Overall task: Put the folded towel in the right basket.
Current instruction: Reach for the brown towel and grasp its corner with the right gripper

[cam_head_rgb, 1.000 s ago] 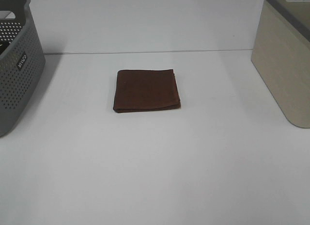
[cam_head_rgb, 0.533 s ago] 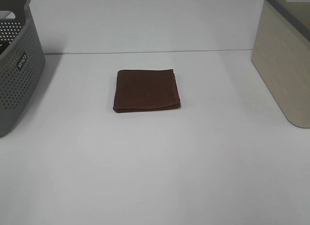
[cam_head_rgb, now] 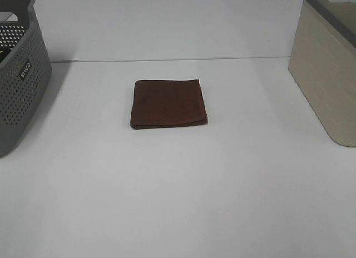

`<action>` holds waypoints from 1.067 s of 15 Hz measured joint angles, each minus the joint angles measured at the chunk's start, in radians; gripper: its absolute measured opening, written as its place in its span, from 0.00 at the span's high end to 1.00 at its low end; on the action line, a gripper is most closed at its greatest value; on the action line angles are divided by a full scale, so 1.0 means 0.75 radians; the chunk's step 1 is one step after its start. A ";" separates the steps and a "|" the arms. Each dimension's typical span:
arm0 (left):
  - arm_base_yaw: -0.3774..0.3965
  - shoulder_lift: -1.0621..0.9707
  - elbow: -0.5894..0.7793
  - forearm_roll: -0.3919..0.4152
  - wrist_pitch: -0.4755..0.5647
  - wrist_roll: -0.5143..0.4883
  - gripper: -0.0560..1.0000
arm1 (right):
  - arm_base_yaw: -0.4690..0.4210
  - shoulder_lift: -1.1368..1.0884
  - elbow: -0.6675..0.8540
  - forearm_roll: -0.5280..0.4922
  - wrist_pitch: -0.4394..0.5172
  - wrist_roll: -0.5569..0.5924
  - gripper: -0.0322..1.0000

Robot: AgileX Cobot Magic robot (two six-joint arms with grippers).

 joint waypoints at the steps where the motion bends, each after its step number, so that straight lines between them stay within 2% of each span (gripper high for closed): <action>1: 0.000 0.000 0.000 0.000 0.000 0.000 0.03 | 0.000 0.000 0.000 0.000 0.000 0.000 0.37; 16: 0.000 0.000 0.000 0.000 0.000 0.000 0.03 | 0.000 0.000 0.000 0.000 0.000 0.000 0.37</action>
